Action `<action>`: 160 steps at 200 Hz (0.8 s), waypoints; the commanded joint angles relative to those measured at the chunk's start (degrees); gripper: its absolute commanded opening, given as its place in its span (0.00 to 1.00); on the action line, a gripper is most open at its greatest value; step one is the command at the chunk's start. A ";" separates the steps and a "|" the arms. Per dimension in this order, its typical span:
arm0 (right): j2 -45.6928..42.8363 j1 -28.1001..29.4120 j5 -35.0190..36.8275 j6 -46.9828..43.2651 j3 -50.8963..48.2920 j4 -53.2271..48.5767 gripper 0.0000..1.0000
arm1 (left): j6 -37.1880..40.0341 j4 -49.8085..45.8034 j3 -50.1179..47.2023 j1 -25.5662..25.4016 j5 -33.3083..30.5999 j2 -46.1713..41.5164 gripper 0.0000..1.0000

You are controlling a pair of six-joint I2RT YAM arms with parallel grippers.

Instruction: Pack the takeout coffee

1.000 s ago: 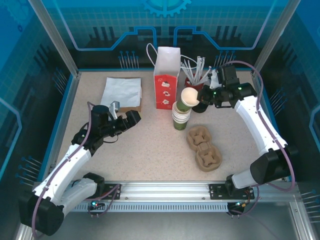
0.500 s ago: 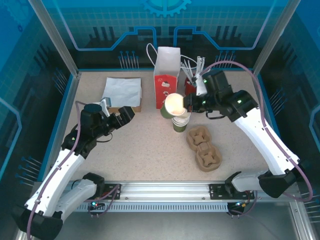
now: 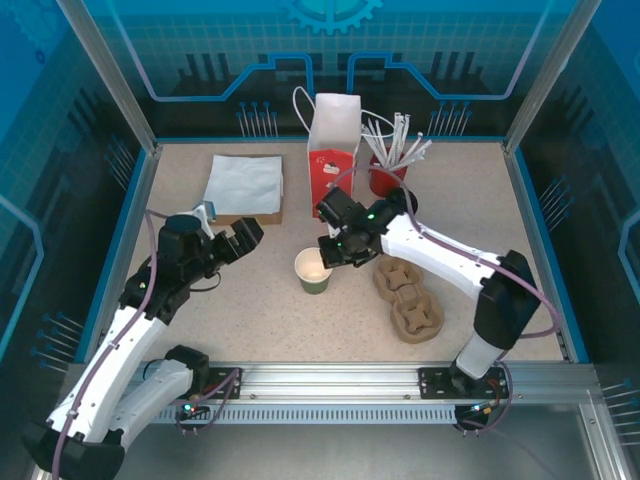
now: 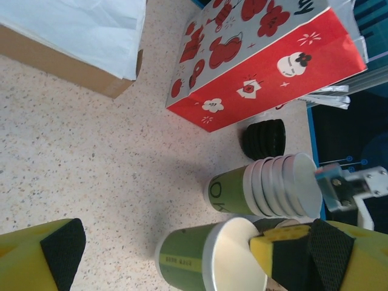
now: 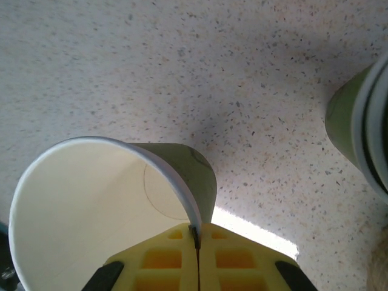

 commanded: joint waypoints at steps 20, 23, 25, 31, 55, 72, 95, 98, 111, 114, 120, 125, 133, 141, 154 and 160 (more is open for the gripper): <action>4.47 0.65 2.05 -0.60 -0.27 3.33 0.09 | -1.67 -0.25 -1.47 -0.40 0.27 -0.58 0.99; 4.62 0.65 1.93 -0.68 -0.24 3.38 0.09 | -1.71 -0.29 -1.46 -0.41 0.23 -0.59 0.99; 4.71 0.65 1.84 -0.72 -0.21 3.42 0.09 | -1.70 -0.28 -1.45 -0.47 0.27 -0.63 0.99; 4.75 0.67 1.64 -0.81 -0.28 3.49 0.11 | -1.66 -0.34 -1.49 -0.43 0.30 -0.59 0.99; 3.60 0.74 1.72 -1.30 -0.22 2.97 0.20 | -1.51 -0.31 -1.34 -0.40 0.13 -0.54 0.99; 1.71 0.74 1.72 -2.16 0.65 1.74 0.31 | -1.31 -0.25 -1.17 -0.40 0.66 -0.24 0.99; -1.92 0.74 2.13 -3.25 2.64 -1.18 0.36 | -0.86 -0.07 -0.79 -0.40 2.42 0.50 0.99; -2.51 0.74 2.19 -3.34 2.98 -1.68 0.36 | -0.73 -0.12 -0.71 -0.45 2.78 0.61 0.99; -5.00 0.66 2.81 -4.20 4.51 -3.85 0.37 | -0.49 0.34 -0.59 -0.44 4.35 1.20 0.99; -5.59 0.64 2.95 -4.42 4.95 -4.31 0.37 | -0.44 0.55 -0.63 -0.41 4.76 1.40 0.99; -6.52 0.56 3.19 -4.94 5.59 -5.23 0.38 | -0.43 0.94 -0.71 -0.40 5.73 1.67 0.99; -7.45 0.42 3.54 -5.39 6.19 -6.02 0.39 | -0.52 1.28 -0.83 -0.45 6.47 2.06 0.99; -9.02 -0.05 4.10 -6.05 7.04 -7.28 0.40 | -0.84 1.99 -1.06 -0.43 7.60 2.65 0.99; -10.39 -0.84 4.44 -6.73 7.95 -8.52 0.41 | -1.31 2.90 -1.52 -0.45 8.85 3.15 0.99; -12.63 -2.99 4.67 -7.75 8.69 -9.95 0.43 | -2.46 4.82 -2.55 -0.49 10.58 3.96 0.99; -13.76 -4.30 4.62 -8.16 8.56 -10.29 0.44 | -3.02 5.71 -3.06 -0.57 11.14 4.23 0.99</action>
